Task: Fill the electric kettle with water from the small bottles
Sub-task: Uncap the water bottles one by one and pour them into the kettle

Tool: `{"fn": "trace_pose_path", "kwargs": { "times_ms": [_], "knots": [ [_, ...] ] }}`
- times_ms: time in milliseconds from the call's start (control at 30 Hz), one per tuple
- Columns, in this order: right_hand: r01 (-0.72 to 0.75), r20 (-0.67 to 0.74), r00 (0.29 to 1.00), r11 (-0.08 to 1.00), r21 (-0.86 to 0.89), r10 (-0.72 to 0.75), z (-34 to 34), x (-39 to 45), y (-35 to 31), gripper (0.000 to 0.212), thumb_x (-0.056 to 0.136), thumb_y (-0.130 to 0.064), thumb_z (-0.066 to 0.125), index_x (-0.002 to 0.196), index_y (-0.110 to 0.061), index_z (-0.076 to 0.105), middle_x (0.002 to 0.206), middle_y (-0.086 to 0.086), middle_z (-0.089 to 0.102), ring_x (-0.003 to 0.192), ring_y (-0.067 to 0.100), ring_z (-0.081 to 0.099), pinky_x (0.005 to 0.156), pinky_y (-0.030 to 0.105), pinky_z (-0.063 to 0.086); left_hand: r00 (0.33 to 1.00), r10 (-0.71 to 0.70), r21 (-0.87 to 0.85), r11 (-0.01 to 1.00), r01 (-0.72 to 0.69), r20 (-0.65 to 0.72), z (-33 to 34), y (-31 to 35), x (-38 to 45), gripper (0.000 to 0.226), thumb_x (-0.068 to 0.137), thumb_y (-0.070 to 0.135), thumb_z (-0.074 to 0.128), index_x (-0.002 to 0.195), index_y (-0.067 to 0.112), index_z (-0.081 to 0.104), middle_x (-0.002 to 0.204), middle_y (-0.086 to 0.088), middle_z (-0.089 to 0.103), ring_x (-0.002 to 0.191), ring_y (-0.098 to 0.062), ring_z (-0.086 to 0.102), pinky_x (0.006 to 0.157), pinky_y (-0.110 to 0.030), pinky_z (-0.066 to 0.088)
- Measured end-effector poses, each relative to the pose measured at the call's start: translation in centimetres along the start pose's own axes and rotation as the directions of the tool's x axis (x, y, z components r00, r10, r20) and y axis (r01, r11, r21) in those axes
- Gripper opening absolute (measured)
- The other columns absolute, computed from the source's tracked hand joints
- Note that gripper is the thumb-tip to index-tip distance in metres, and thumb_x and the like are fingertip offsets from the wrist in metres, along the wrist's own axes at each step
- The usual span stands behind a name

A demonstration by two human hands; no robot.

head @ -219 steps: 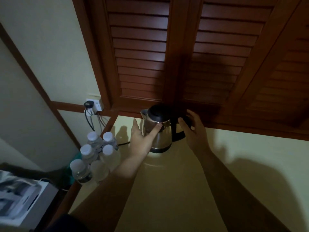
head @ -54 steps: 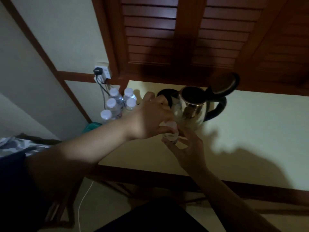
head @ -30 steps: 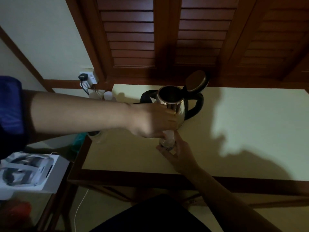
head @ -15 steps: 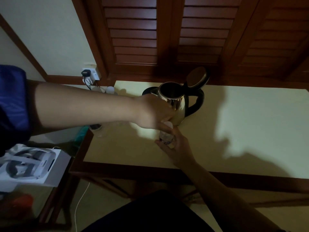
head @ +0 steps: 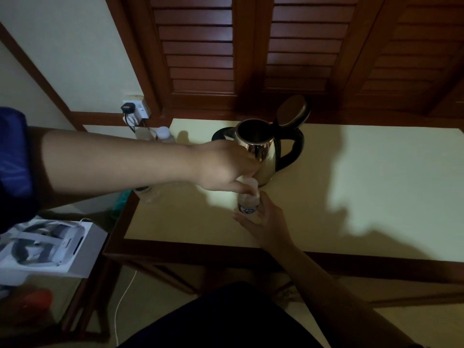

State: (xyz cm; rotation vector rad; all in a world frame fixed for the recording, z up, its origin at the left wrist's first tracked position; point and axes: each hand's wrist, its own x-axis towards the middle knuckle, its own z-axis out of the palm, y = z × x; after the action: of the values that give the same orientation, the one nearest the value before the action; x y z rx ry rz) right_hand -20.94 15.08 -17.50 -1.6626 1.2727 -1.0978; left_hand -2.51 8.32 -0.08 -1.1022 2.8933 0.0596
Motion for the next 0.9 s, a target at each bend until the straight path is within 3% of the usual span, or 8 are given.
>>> {"fn": "trace_pose_path", "kwargs": {
  "times_ms": [100,233,300,467,533,633,767,900],
  "knots": [
    [-0.018,-0.032,0.999,0.999,-0.039,0.016,0.1,-0.4,0.2,0.061,0.078,-0.042,0.09,0.129,-0.023,0.062,0.113,-0.014,0.074,0.103,0.001,0.07,0.085,0.035,0.061,0.987,-0.16,0.071,0.985,0.159,0.005,0.6,0.9,0.5,0.048,0.087,0.075,0.044,0.103,0.037,0.069,0.11,0.011,0.067,0.107,-0.016,0.062,0.094,-0.045,0.048],
    [-0.023,-0.023,0.999,1.0,-0.019,0.023,0.0,-0.3,0.4,0.066,0.077,-0.045,0.09,0.132,-0.023,0.062,0.116,-0.012,0.075,0.108,0.003,0.071,0.09,0.041,0.061,0.997,-0.031,-0.249,0.968,0.011,-0.076,-1.1,0.4,-0.4,0.044,0.088,0.059,0.051,0.09,0.016,0.063,0.086,0.005,0.063,0.082,-0.019,0.06,0.075,-0.036,0.049],
    [-0.028,-0.013,1.0,0.999,-0.022,0.028,-0.1,-0.2,0.5,0.068,0.076,-0.047,0.09,0.133,-0.026,0.061,0.117,-0.013,0.075,0.109,0.003,0.071,0.092,0.04,0.06,0.982,-0.125,-0.376,0.924,0.064,-0.14,-1.4,0.4,-1.0,0.032,0.083,0.044,0.067,0.091,0.013,0.065,0.086,0.004,0.066,0.079,-0.015,0.06,0.073,-0.031,0.047],
    [-0.035,-0.013,0.999,0.997,-0.071,0.034,-0.5,0.1,0.3,0.062,0.075,-0.041,0.092,0.128,-0.025,0.063,0.107,-0.017,0.073,0.098,-0.003,0.07,0.085,0.025,0.058,0.867,-0.463,-0.743,0.643,0.186,-0.183,2.9,1.7,-4.8,0.03,0.076,0.009,0.085,0.097,0.017,0.066,0.085,0.011,0.069,0.063,-0.002,0.054,0.061,-0.026,0.046],
    [-0.031,-0.014,0.999,0.993,-0.112,0.03,-0.8,0.2,0.2,0.06,0.076,-0.037,0.093,0.125,-0.02,0.064,0.102,-0.022,0.069,0.091,-0.012,0.066,0.078,0.01,0.05,0.822,-0.552,-0.827,0.522,0.211,-0.139,6.3,2.3,-6.1,0.032,0.074,0.005,0.085,0.096,0.013,0.063,0.079,0.018,0.065,0.064,-0.004,0.054,0.062,-0.026,0.046],
    [-0.055,0.002,0.998,0.992,-0.111,0.056,-1.3,0.3,0.0,0.057,0.076,-0.035,0.093,0.123,-0.022,0.063,0.101,-0.027,0.067,0.092,-0.018,0.064,0.075,0.004,0.047,0.787,-0.612,-0.872,0.423,0.248,-0.073,10.8,2.6,-6.9,0.033,0.073,0.015,0.086,0.097,0.019,0.065,0.08,0.011,0.065,0.067,-0.006,0.058,0.067,-0.027,0.049],
    [-0.07,0.007,0.997,0.989,-0.128,0.071,-1.4,0.5,-0.3,0.056,0.075,-0.038,0.093,0.12,-0.027,0.062,0.1,-0.023,0.069,0.092,-0.011,0.067,0.075,0.009,0.05,0.772,-0.634,-0.827,0.46,0.324,-0.05,13.7,2.2,-6.9,0.02,0.083,0.026,0.086,0.1,0.019,0.077,0.089,0.009,0.075,0.076,0.001,0.066,0.07,-0.021,0.054],
    [-0.059,-0.009,0.998,0.985,-0.161,0.058,-1.2,0.4,-0.1,0.059,0.077,-0.046,0.089,0.124,-0.025,0.061,0.105,-0.014,0.072,0.097,0.002,0.071,0.081,0.029,0.06,0.813,-0.579,-0.721,0.591,0.363,-0.066,14.8,1.8,-6.5,0.03,0.077,0.035,0.078,0.103,0.022,0.079,0.096,0.017,0.071,0.088,0.013,0.058,0.078,-0.006,0.04]
  ]
}}
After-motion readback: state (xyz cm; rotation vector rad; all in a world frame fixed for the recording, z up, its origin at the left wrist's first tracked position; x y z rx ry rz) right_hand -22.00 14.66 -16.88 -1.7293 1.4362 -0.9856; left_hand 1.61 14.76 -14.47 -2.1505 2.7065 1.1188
